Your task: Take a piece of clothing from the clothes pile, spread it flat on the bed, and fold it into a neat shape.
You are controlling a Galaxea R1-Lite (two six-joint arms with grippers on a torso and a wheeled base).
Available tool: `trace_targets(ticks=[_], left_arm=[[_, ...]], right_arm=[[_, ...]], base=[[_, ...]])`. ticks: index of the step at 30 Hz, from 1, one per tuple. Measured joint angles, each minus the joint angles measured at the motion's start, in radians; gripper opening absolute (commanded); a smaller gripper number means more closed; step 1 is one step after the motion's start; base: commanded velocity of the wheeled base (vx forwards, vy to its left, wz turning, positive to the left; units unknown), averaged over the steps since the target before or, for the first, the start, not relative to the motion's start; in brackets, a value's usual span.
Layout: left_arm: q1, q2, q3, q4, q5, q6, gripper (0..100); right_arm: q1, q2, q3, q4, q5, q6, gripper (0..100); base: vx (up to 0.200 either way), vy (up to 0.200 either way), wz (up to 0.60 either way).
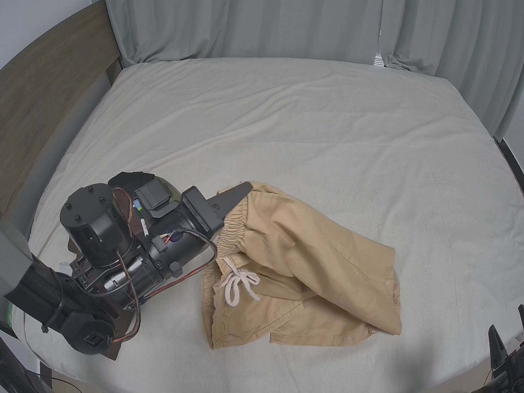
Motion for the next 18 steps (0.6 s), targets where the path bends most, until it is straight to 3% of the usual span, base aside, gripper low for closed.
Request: trace_targets(ticks=[12,18], left_arm=[[0.135,0.021,0.102,-0.114,-0.022,0.085,0],[0.212,0.041,0.164,-0.156,-0.092,0.154,0]], right_arm=[[0.0,0.0,0.0,0.0,0.0,0.001,100],[-0.001,0.0,0.0,0.0,0.0,0.0,100]], base=[[0.0,0.0,0.0],[0.0,0.0,0.0]])
